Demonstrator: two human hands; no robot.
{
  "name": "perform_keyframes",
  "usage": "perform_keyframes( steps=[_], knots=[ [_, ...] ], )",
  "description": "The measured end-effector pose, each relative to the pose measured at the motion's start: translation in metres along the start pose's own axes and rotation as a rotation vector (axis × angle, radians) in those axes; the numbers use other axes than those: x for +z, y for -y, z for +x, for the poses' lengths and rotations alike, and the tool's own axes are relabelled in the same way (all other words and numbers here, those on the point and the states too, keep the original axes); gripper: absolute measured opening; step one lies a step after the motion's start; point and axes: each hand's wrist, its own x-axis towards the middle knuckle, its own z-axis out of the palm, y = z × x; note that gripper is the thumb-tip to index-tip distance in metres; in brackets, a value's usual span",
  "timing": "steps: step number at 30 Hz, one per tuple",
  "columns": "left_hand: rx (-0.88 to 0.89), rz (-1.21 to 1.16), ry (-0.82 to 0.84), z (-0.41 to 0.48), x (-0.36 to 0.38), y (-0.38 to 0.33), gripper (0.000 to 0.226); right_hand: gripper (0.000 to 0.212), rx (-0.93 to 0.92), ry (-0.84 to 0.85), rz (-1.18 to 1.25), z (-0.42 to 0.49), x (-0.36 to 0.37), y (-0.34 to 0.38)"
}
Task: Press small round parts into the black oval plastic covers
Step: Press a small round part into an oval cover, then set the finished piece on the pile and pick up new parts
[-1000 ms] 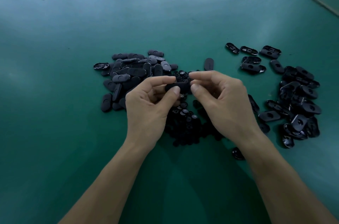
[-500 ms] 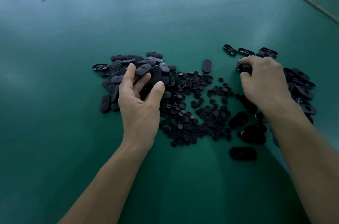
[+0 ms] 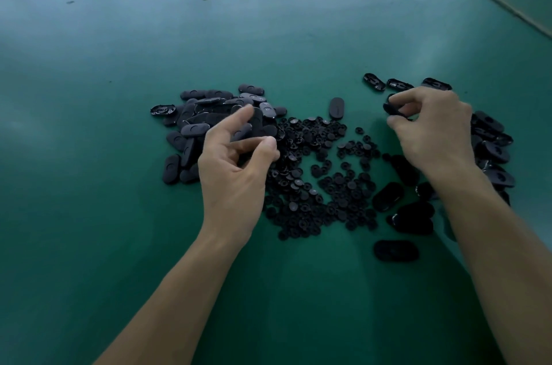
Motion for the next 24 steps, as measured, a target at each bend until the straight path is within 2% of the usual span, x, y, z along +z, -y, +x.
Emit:
perform_keyframes(
  steps=[4,6,10,13,17,22,24],
  knots=[
    [0.042,-0.048,0.073,-0.003,0.001,-0.003,0.018,0.024,-0.037,0.007,0.244,-0.011,-0.001,0.011],
    [0.047,-0.060,0.101,-0.005,0.003,-0.005,0.016,0.027,-0.090,0.074,0.403,-0.020,-0.002,0.021],
    [0.033,-0.043,0.158,-0.006,0.003,-0.006,0.021,0.032,-0.231,0.324,0.695,-0.046,0.008,0.043],
    [0.034,-0.012,0.199,-0.006,0.003,-0.007,0.019,0.035,-0.299,0.385,0.827,-0.064,0.022,0.051],
    [0.038,-0.033,0.192,-0.006,0.003,-0.006,0.017,0.031,-0.256,0.323,0.872,-0.068,0.030,0.047],
    [0.011,-0.095,0.153,-0.006,0.002,-0.008,0.015,0.010,-0.268,0.291,0.740,-0.069,0.029,0.043],
    [0.000,-0.113,0.151,-0.006,0.003,-0.008,0.016,0.011,-0.261,0.290,0.739,-0.070,0.029,0.043]
  ],
)
